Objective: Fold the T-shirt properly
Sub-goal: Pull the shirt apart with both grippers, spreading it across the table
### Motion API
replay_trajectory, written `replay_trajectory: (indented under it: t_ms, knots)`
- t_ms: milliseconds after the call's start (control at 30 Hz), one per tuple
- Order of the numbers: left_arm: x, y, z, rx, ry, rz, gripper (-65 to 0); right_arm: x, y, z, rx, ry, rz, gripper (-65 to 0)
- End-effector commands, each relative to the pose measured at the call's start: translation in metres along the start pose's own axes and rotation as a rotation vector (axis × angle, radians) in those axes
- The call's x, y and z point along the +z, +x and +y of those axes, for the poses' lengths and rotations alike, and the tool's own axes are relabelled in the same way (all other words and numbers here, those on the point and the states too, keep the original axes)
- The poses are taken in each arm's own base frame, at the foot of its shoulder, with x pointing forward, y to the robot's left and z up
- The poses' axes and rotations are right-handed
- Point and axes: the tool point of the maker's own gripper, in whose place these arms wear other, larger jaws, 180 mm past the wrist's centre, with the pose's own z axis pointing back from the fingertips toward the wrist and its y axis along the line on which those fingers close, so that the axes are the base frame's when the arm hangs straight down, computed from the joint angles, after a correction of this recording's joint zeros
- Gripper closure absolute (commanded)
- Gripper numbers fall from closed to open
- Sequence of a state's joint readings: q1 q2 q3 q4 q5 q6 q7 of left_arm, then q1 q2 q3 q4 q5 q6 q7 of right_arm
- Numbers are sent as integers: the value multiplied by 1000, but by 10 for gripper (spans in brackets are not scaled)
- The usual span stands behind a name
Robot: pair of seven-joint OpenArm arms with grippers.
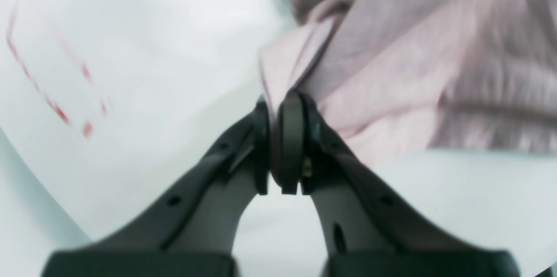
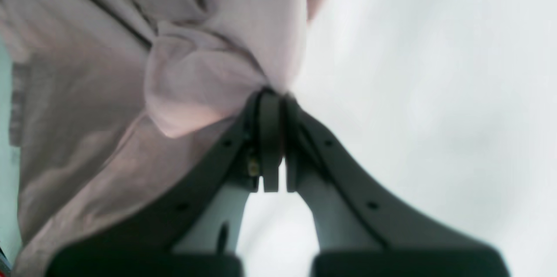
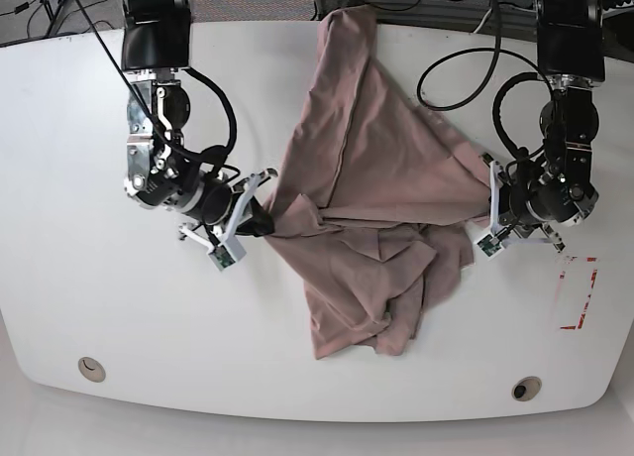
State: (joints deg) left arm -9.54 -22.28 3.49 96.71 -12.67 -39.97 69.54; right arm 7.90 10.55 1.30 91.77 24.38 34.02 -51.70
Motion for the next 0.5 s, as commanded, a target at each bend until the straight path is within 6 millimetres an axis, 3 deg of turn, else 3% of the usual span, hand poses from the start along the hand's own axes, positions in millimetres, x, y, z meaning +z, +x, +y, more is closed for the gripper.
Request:
replay_trajectory:
  t_ms: [0, 233, 367, 467]
  knots:
    - [9, 15, 15, -35, 46, -27, -17, 15, 14, -9, 28, -24, -51, -5]
    - [17, 47, 10, -87, 54, -96, -17, 47, -14, -28, -3, -113, -7, -5]
    - [22, 70, 4, -87, 54, -155, -17, 66, -25, -30, -12, -157, -6, -5]
    - [24, 75, 4, -86, 57, -154, -17, 80, -36, -28, -17, -183, 5, -5]
